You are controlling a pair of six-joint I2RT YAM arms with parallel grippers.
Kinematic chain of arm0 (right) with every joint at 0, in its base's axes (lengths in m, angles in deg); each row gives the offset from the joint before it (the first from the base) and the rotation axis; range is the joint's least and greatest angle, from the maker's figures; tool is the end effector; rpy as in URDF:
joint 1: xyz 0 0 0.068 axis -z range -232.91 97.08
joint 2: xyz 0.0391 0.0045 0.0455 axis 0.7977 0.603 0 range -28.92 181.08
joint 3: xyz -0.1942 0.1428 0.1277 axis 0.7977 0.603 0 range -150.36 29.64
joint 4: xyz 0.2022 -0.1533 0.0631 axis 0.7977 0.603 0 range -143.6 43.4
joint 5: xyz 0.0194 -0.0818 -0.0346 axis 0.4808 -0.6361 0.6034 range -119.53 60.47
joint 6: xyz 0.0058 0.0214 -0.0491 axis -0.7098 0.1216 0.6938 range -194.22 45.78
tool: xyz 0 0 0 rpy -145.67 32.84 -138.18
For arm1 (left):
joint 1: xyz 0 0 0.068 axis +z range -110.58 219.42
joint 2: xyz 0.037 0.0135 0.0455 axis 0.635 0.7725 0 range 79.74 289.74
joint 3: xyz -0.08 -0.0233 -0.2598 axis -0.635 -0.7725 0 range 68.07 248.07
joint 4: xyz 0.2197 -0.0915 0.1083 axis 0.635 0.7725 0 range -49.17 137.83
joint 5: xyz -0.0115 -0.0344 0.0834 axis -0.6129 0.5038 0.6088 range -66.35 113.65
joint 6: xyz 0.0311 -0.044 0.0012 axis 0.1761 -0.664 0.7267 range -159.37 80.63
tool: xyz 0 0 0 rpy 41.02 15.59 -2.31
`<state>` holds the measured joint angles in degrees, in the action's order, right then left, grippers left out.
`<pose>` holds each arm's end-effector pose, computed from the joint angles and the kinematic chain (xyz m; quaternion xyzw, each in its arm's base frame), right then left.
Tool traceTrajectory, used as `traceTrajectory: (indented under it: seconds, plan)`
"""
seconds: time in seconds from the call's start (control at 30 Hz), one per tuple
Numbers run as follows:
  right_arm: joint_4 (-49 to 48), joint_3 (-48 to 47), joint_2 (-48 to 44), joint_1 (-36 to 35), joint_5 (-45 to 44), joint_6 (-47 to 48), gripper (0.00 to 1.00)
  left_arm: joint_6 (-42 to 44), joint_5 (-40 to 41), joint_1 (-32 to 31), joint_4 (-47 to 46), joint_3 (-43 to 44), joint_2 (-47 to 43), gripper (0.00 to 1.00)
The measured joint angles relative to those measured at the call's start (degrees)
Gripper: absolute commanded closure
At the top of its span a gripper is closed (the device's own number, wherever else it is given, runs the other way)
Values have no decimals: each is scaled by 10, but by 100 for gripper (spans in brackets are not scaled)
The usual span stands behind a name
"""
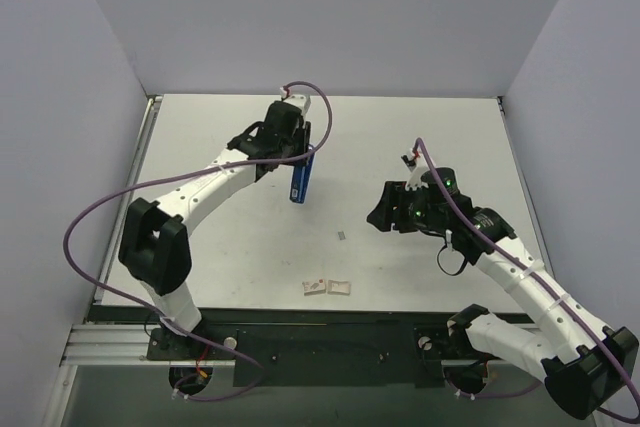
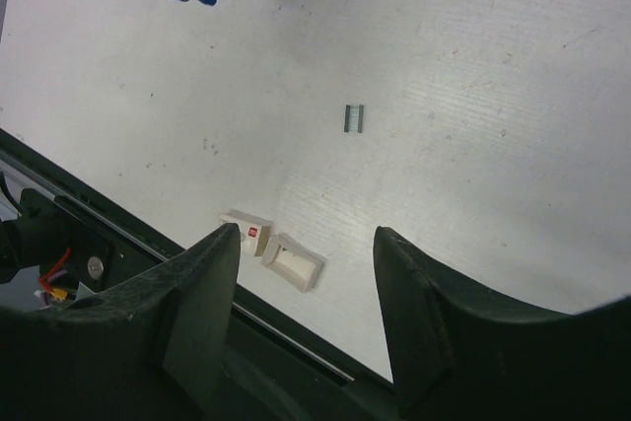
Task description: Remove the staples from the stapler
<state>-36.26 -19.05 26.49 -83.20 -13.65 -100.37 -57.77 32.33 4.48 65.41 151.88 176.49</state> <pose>0.1845 0.1191 0.3177 -0.1051 0.8277 0.3569 0.4201 0.3227 -0.2188 0.3128 0.0956 0.8899 -0.1372 0.4244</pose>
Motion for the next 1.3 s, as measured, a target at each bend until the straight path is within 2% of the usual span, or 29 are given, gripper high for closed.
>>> traceTrajectory:
  seconds: [0.23, 0.37, 0.63, 0.73, 0.87, 0.97, 1.17, 1.27, 1.3]
  plan:
    - [0, 7, -7, 0, 0, 0, 46, -9, -15, 49, 11, 69, 124, 100]
    - [0, 10, -9, 0, 0, 0, 46, -15, -20, 49, 15, 112, 184, 100]
    - [0, 17, -9, 0, 0, 1, 46, -24, 4, 45, 40, 160, 244, 98]
    - [0, 23, -9, 0, 0, 2, 46, -25, 15, 45, 50, 172, 256, 89]
    - [0, 24, -9, 0, 0, 3, 46, -29, 23, 43, 57, 177, 265, 72]
    - [0, 26, -9, 0, 0, 3, 46, -31, 29, 40, 63, 177, 267, 65]
    - [-3, 37, -9, 0, 0, 2, 46, -34, 33, 33, 70, 181, 267, 45]
    - [-4, 38, -9, 0, 0, 2, 46, -34, 35, 31, 71, 193, 267, 19]
    - [-4, 38, -10, 0, 0, 2, 46, -34, 35, 30, 70, 197, 267, 18]
